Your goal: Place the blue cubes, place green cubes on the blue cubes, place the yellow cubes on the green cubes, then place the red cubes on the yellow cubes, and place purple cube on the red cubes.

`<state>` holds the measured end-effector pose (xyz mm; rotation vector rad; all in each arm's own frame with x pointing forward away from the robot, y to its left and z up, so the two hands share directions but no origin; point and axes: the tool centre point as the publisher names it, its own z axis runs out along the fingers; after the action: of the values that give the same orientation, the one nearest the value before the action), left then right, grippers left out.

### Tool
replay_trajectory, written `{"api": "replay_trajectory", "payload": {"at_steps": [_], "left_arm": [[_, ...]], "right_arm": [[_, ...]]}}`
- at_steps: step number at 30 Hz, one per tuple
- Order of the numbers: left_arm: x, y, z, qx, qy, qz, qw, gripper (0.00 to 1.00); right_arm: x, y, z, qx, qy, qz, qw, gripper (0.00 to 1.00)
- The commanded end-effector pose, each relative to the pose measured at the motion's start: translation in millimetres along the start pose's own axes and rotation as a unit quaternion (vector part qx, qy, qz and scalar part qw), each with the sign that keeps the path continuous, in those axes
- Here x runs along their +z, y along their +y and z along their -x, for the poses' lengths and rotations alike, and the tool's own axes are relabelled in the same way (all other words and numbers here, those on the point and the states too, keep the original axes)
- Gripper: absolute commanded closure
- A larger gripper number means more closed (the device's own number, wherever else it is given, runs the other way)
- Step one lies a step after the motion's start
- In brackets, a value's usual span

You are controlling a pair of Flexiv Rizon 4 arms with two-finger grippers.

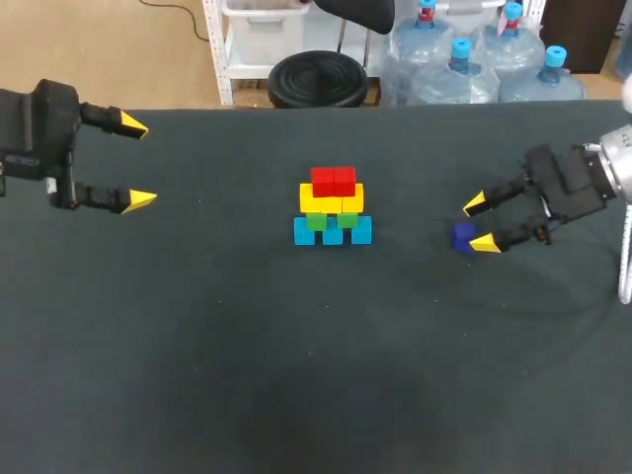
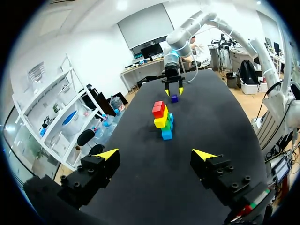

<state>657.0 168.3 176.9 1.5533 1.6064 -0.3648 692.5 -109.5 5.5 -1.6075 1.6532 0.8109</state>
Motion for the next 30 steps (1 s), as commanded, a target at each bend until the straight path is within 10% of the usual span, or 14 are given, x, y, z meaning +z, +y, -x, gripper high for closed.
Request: {"api": "replay_trajectory", "payload": {"at_steps": [1,13,18,30], "left_arm": [[0.0,-0.8,-1.5,0.002,-0.003,0.002,1.0,0.0],[0.0,-0.8,-1.5,0.002,-0.003,0.002,1.0,0.0],[0.0,-0.8,-1.5,0.002,-0.003,0.002,1.0,0.0],[0.0,-0.8,-1.5,0.002,-0.003,0.002,1.0,0.0]], "right_arm": [[2.9,-4.7,-1.0,0.001,-0.001,0.007,1.0,0.51],[8.1,-2.2,-7.8,0.012,0.001,0.022,1.0,0.59],[7.0,-1.3,-7.2,0.011,0.0,0.024,1.0,1.0],[-20.2,-3.1,40.7,0.045,-0.019,0.018,0.999,1.0]]}}
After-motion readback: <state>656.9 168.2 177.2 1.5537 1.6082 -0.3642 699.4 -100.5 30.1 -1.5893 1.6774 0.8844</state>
